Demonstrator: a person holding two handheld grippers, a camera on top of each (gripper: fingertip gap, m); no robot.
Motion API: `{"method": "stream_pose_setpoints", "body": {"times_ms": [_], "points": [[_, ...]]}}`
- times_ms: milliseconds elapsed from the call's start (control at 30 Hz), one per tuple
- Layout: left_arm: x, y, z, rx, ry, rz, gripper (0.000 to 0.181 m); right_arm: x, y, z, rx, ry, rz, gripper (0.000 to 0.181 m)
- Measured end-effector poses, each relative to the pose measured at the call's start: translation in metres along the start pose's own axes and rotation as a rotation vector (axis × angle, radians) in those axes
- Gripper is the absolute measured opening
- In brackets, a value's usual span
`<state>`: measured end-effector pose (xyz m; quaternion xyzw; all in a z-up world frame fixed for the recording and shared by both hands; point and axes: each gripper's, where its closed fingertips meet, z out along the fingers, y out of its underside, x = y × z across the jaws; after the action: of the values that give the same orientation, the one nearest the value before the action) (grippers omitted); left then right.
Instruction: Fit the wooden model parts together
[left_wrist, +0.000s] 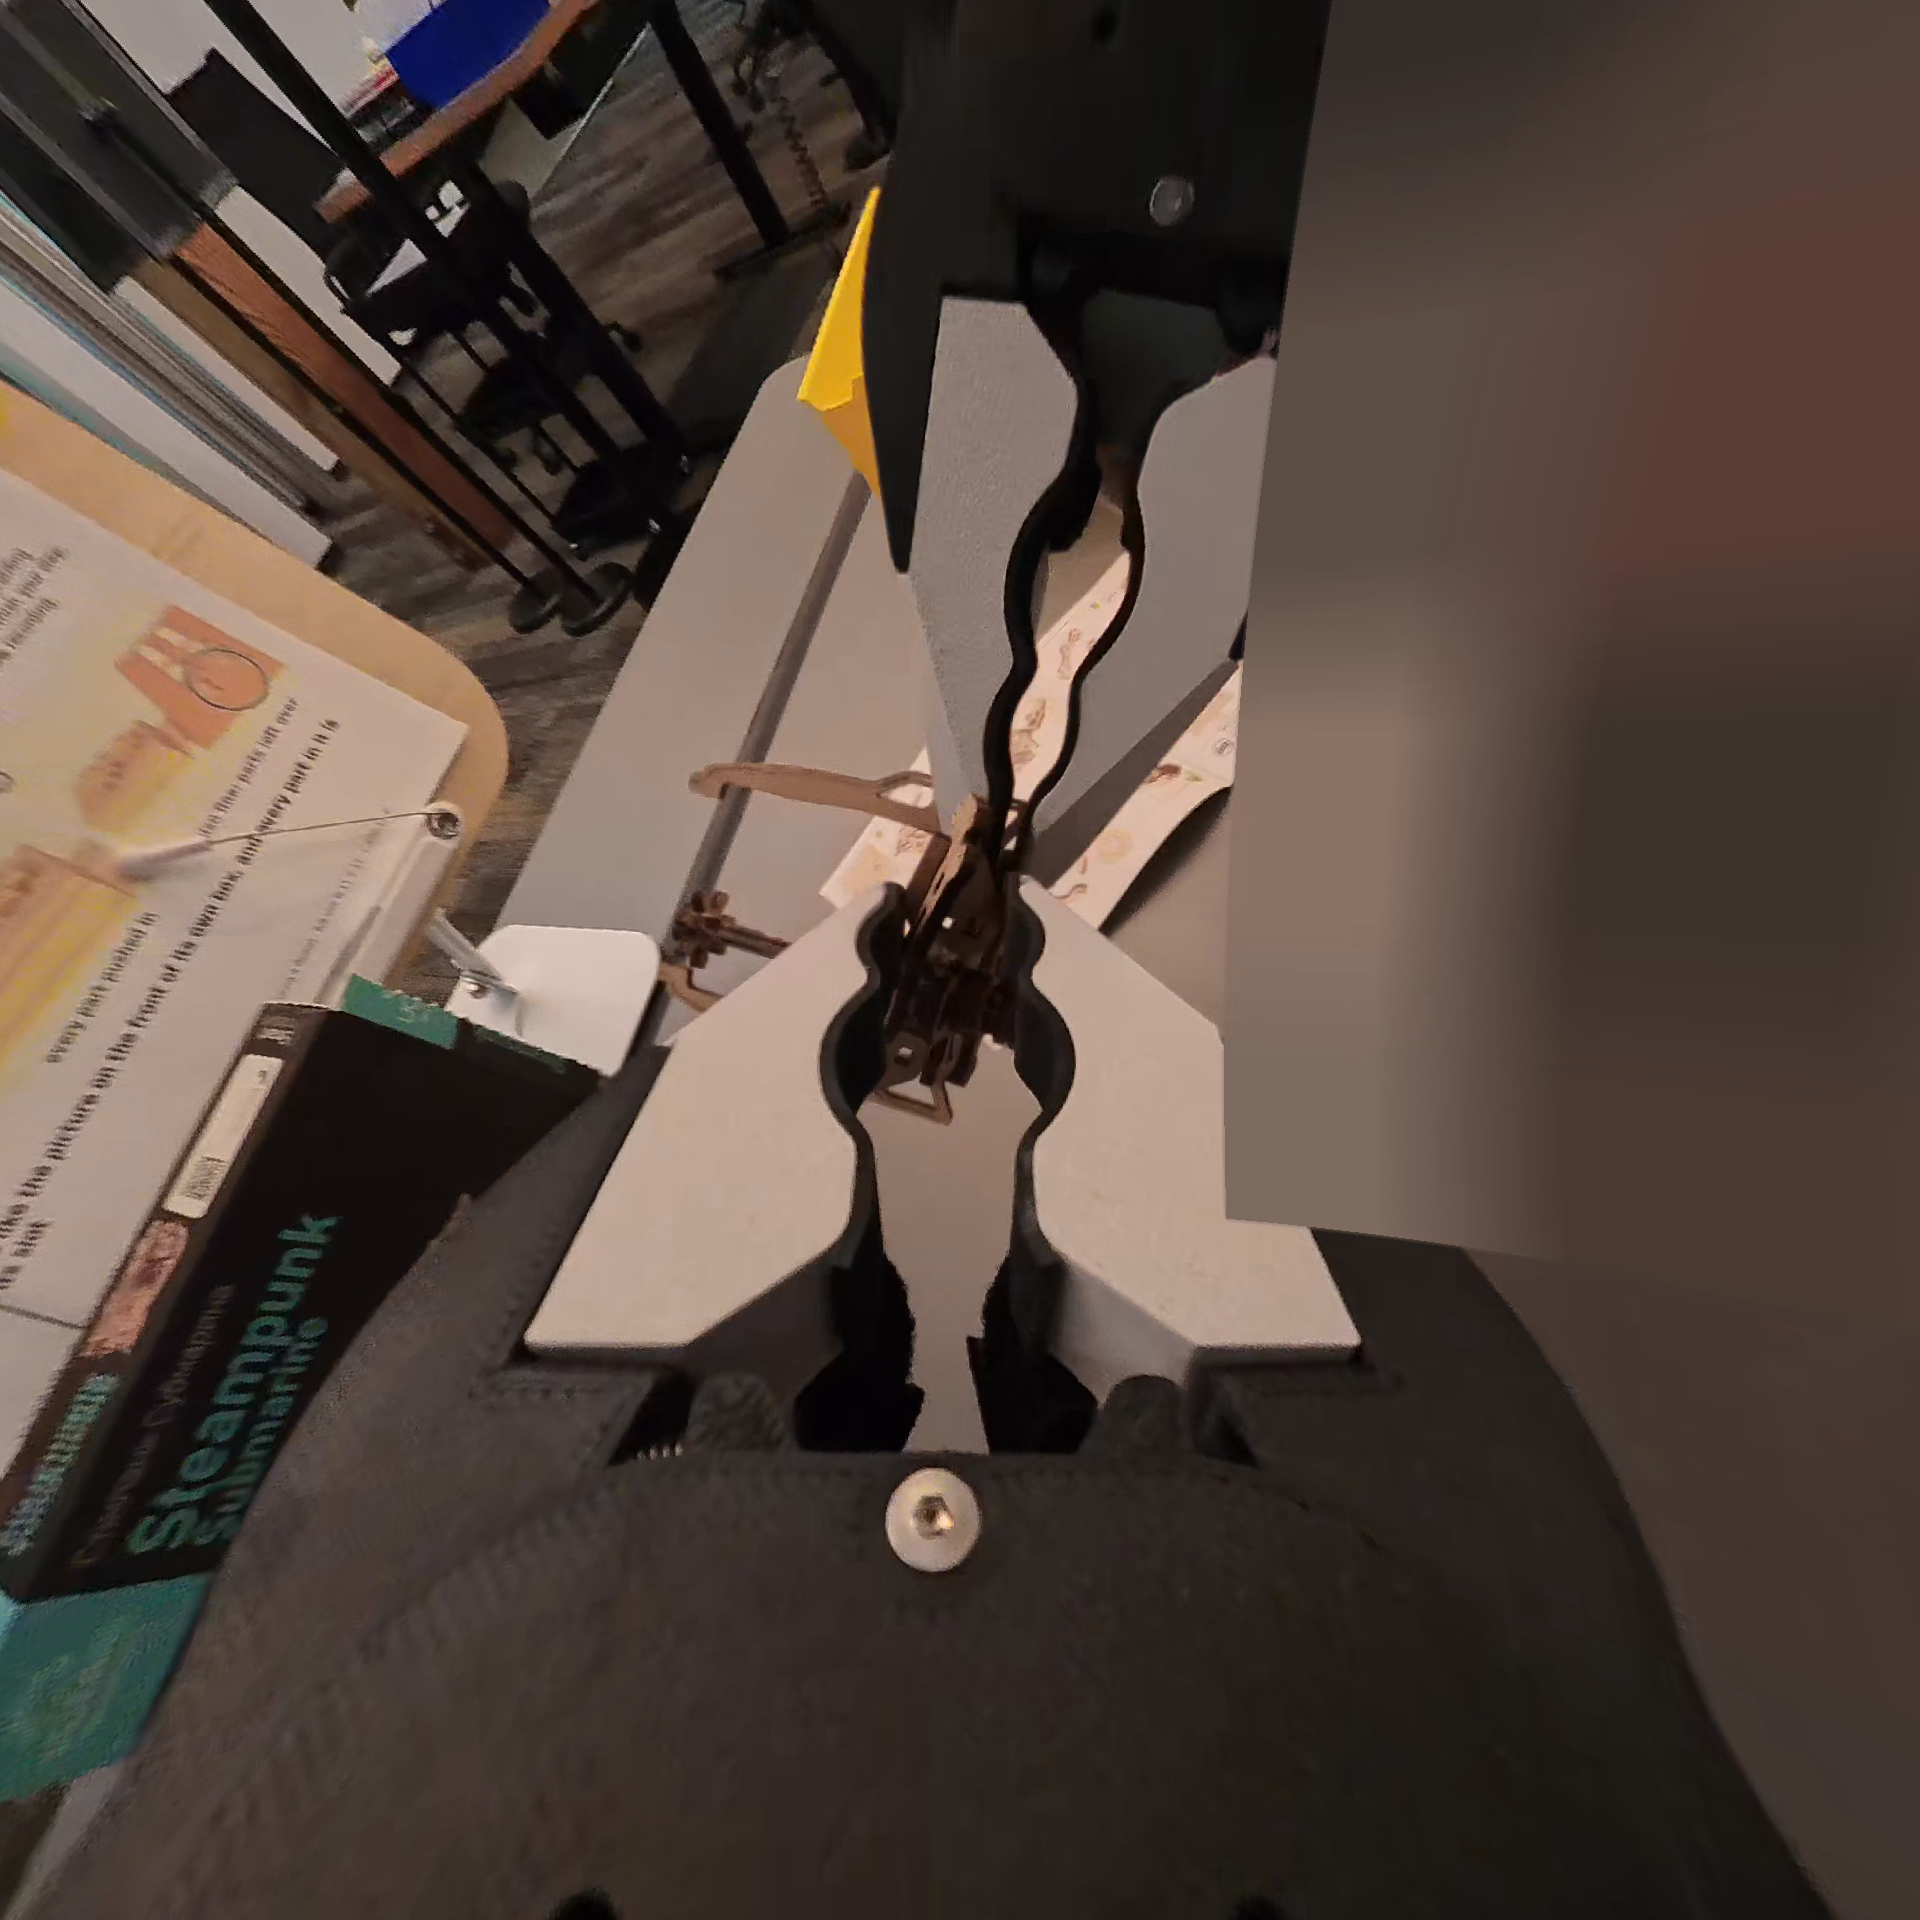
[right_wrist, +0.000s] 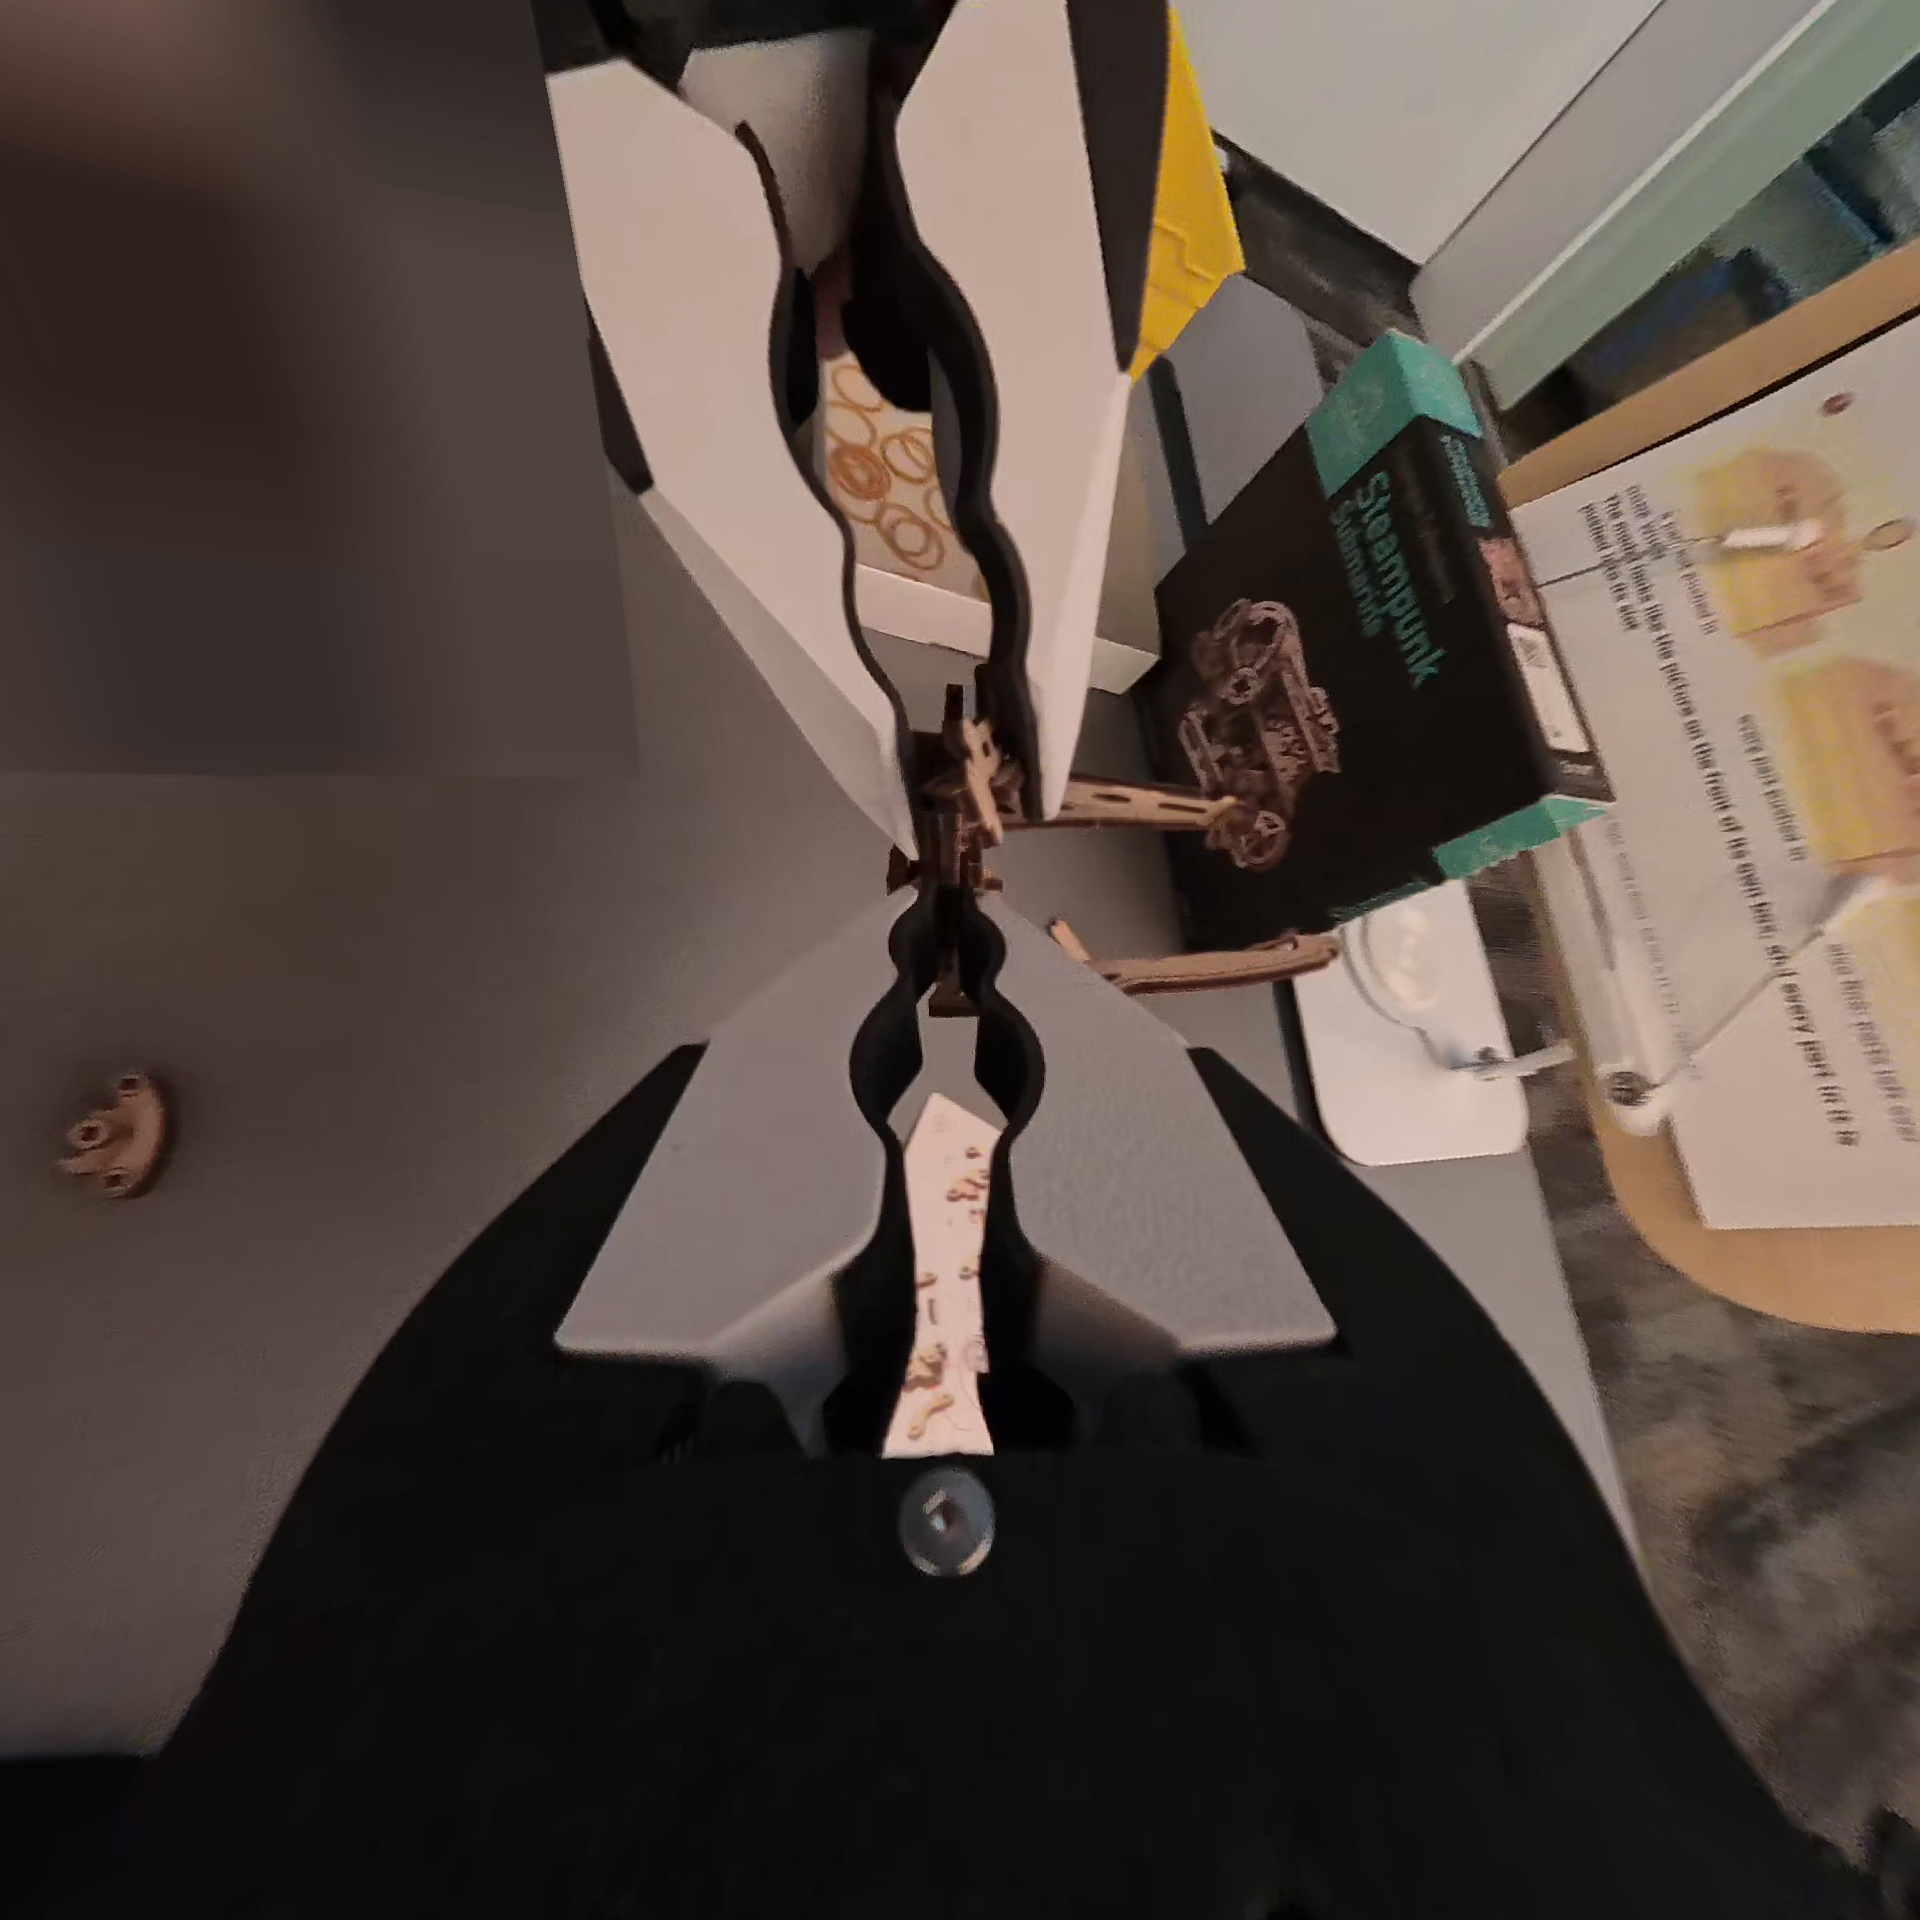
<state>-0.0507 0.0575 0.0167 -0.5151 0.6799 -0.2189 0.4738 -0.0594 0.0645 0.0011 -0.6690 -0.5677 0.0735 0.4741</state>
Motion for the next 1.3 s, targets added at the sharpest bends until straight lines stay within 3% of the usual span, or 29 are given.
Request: {"method": "stream_pose_setpoints", "body": {"times_ms": [33,300,633,833,1100,1300], "points": [[0.000,0.001,-0.001,-0.009,-0.012,0.023,0.016,0.001,-0.001,0.000,-0.012,0.020,-0.018,0.002],[-0.001,0.008,-0.005,-0.107,-0.048,0.030,0.016,0.000,-0.003,0.006,-0.092,0.072,-0.046,0.002],[0.008,0.014,-0.003,-0.135,0.016,-0.020,0.016,-0.013,0.001,0.009,-0.028,-0.106,0.123,0.002],[0.011,0.019,-0.004,-0.165,0.022,0.016,0.017,-0.017,0.002,0.010,-0.019,-0.124,0.091,0.002],[0.010,0.023,0.001,-0.135,0.160,-0.320,0.016,-0.014,0.006,0.010,-0.120,-0.083,0.123,0.001],[0.013,0.035,0.009,-0.142,0.248,-0.440,0.016,-0.017,0.015,0.016,-0.191,-0.078,0.119,0.000]]}}
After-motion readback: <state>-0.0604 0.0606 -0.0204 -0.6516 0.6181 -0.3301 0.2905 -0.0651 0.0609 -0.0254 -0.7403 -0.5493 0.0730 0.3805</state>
